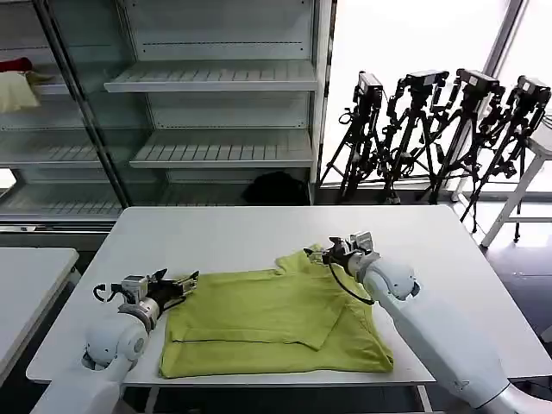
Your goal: Fold and organize the clothes.
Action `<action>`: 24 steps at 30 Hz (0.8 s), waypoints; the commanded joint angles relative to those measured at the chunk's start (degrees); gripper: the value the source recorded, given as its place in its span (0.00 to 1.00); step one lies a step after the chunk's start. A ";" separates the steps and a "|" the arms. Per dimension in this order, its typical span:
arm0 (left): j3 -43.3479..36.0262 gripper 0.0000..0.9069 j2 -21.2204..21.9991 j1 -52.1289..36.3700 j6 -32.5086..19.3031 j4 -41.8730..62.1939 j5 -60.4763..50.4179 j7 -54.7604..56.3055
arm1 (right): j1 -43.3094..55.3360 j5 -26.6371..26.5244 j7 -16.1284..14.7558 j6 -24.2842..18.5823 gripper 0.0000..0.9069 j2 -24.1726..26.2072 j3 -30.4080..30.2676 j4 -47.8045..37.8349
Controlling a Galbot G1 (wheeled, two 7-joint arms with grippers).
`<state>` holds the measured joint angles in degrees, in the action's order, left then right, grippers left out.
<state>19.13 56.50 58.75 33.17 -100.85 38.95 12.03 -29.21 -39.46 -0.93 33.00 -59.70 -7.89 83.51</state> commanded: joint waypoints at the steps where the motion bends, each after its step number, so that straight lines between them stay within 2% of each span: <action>1: 0.07 1.00 0.19 -0.17 0.07 0.80 0.22 -0.43 | 1.36 1.31 -0.73 0.19 1.00 -1.44 -1.81 -2.56; 6: 1.01 1.00 0.28 0.80 0.06 0.25 0.67 -0.43 | 0.96 1.81 -1.10 0.16 1.00 -1.71 -1.77 -2.85; 8: 1.23 0.97 0.15 0.97 0.04 0.09 0.89 -0.38 | 1.00 2.03 -1.17 0.15 1.00 -2.03 -1.72 -3.06; 12: 1.52 0.80 0.05 1.82 0.04 -0.40 0.88 -0.39 | 1.12 3.02 -1.49 0.13 1.00 -2.70 -1.68 -3.57; 13: 1.57 0.64 0.09 1.87 0.05 -0.38 0.87 -0.40 | 1.16 3.15 -1.59 0.12 1.00 -2.77 -1.74 -3.60; 14: 1.59 0.56 0.16 1.96 0.05 -0.36 0.88 -0.42 | 1.23 3.34 -1.67 0.13 0.99 -2.91 -1.81 -3.87; 15: 1.56 0.51 0.22 2.02 0.05 -0.38 0.86 -0.43 | 1.30 3.49 -1.76 0.12 0.98 -2.99 -1.87 -4.14; 16: 1.53 0.44 0.26 2.05 0.04 -0.41 0.83 -0.45 | 1.35 3.66 -1.94 0.11 0.91 -3.15 -1.90 -4.40; 18: 1.36 0.37 0.30 2.12 0.06 -0.42 0.82 -0.49 | 1.38 4.15 -2.05 0.10 0.84 -3.57 -1.80 -4.99; 19: 1.30 0.27 0.31 2.13 0.06 -0.36 0.77 -0.51 | 1.30 4.28 -2.06 0.09 0.72 -3.91 -1.67 -5.45; 20: 1.22 0.06 0.34 2.16 0.04 -0.34 0.77 -0.52 | 1.20 4.38 -2.05 0.09 0.58 -4.08 -1.63 -5.68; 21: 1.18 0.02 0.35 2.23 0.02 -0.33 0.77 -0.60 | 1.08 4.58 -2.15 0.08 0.47 -4.11 -1.63 -5.80; 22: 1.14 0.02 0.33 2.34 0.02 -0.41 0.76 -0.70 | 0.81 4.93 -2.39 0.06 0.21 -4.08 -1.66 -5.80; 24: 1.06 0.01 0.30 2.57 0.00 -0.57 0.59 -1.08 | 0.40 4.98 -2.55 -0.03 0.02 -3.81 -1.71 -5.49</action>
<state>20.28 56.84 61.13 33.02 -101.45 39.38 11.22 -28.47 -35.47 -3.09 32.75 -62.96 -9.21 79.15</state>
